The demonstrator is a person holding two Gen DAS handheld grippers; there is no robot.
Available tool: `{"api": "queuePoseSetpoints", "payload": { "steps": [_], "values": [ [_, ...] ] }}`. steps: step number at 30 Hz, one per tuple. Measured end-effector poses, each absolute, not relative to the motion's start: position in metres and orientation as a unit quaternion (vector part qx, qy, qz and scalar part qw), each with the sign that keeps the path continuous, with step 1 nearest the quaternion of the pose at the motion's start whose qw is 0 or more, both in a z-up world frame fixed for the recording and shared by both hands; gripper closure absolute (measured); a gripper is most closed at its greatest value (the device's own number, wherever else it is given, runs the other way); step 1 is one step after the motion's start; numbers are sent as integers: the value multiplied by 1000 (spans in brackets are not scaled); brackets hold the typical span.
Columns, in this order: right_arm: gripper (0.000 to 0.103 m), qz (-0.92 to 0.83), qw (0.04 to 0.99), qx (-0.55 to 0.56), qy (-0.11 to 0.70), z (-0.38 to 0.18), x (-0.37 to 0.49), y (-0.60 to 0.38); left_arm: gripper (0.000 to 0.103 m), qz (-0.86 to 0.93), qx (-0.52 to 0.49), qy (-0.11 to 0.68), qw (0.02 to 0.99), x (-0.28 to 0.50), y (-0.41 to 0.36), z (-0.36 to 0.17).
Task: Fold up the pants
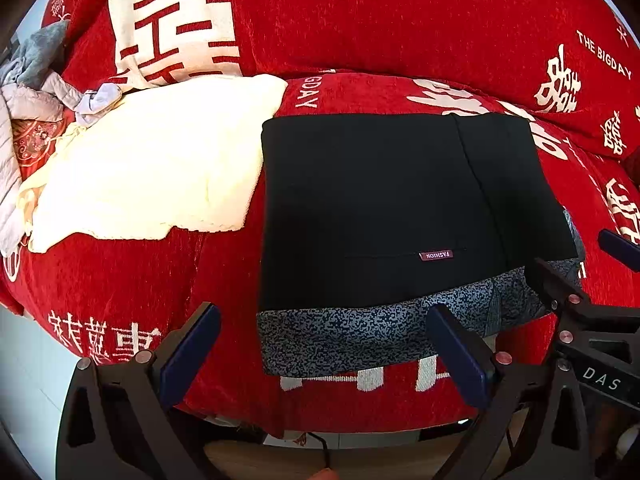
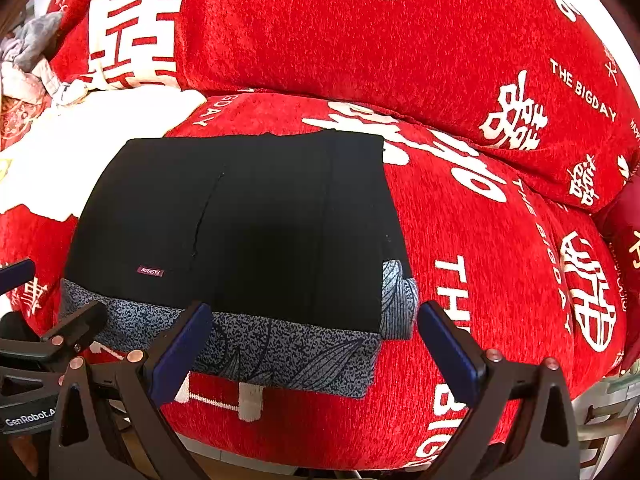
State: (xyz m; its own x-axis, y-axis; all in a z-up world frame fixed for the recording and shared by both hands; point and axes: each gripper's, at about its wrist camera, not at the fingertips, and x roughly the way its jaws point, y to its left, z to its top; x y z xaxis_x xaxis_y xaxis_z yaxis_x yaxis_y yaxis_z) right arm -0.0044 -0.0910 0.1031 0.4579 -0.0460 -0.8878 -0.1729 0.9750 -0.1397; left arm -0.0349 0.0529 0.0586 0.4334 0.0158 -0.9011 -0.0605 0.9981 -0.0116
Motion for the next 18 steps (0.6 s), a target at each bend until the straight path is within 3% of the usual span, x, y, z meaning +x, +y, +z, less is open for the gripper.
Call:
{"api": "queuePoseSetpoints", "payload": {
  "steps": [18],
  "values": [
    [1, 38, 847, -105, 520, 102, -5, -90, 0, 19, -24, 534, 845, -36, 54, 58]
  ]
}}
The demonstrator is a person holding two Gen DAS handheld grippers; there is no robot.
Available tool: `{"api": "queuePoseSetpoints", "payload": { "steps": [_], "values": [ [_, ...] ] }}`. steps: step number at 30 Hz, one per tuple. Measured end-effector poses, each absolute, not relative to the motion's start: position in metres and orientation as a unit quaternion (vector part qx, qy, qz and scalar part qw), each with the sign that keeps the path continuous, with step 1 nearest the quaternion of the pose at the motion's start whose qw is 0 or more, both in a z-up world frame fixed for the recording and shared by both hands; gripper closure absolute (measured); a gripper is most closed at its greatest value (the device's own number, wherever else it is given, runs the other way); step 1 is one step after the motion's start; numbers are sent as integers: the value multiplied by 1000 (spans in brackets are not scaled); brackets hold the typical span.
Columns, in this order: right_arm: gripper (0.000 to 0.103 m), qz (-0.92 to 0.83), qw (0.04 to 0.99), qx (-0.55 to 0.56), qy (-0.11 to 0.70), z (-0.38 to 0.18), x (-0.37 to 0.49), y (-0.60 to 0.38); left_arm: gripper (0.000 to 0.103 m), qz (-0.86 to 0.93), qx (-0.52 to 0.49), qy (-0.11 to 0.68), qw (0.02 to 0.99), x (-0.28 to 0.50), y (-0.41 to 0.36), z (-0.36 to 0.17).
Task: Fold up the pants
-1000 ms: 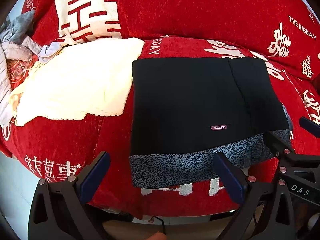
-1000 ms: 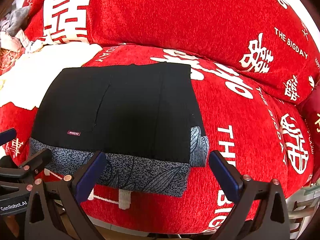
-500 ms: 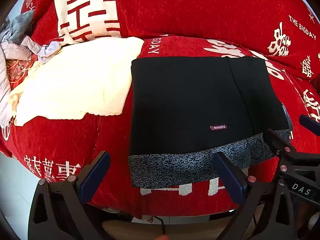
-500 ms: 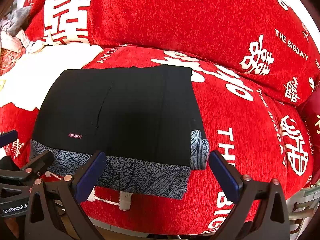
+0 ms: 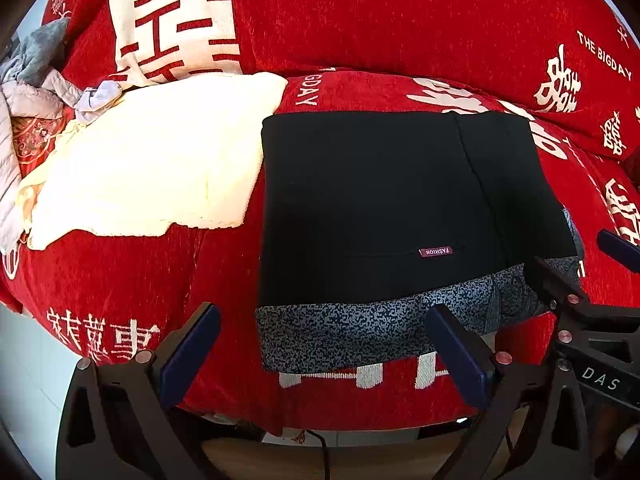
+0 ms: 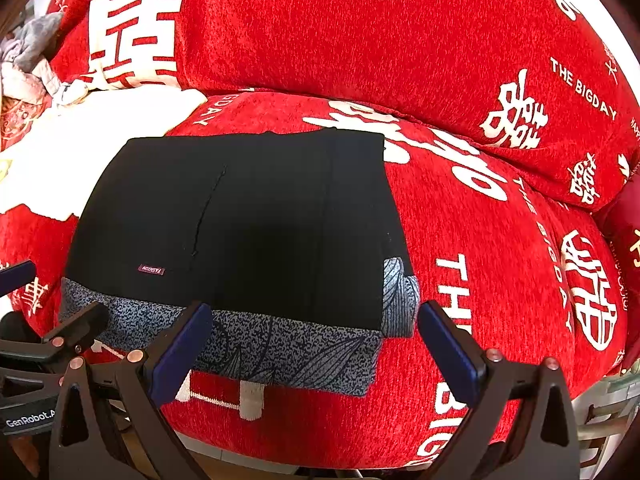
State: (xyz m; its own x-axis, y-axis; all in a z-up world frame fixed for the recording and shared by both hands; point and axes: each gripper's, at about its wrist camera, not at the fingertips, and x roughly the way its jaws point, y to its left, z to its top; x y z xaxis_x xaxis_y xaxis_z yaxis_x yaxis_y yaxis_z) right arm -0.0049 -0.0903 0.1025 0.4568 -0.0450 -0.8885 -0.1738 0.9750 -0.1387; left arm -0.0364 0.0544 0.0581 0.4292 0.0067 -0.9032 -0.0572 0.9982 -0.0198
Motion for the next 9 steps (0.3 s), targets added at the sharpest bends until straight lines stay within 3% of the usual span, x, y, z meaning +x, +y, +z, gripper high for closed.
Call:
{"api": "queuePoseSetpoints", "payload": {
  "steps": [9],
  "values": [
    [1, 38, 847, -105, 520, 101, -6, -89, 0, 16, -21, 532, 846, -38, 54, 59]
  ]
}}
